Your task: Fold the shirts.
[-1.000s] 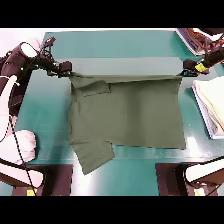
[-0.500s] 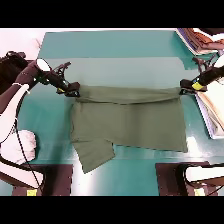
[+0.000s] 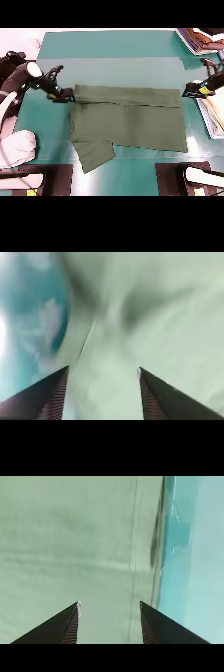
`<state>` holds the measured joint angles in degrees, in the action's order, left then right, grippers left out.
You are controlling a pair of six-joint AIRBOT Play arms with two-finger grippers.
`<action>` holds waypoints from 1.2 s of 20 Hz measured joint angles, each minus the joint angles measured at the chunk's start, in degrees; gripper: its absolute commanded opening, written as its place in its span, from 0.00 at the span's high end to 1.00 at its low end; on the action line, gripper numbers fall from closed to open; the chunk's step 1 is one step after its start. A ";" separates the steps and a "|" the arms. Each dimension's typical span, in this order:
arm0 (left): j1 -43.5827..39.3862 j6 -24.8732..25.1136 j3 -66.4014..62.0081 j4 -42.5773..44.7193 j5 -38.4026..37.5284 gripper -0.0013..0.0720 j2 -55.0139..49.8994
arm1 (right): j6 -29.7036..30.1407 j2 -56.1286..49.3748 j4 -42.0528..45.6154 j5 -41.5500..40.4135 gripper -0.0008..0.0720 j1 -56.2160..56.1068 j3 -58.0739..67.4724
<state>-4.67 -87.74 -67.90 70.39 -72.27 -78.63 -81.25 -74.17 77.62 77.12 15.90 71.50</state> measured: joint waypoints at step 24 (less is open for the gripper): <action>-16.83 -6.38 43.25 -16.17 14.80 0.95 31.58 | 1.22 10.91 -2.40 4.50 0.16 12.20 -15.47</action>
<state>-21.50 -94.13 -24.64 54.22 -57.47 -47.05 -80.03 -63.26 75.22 81.62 28.10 56.03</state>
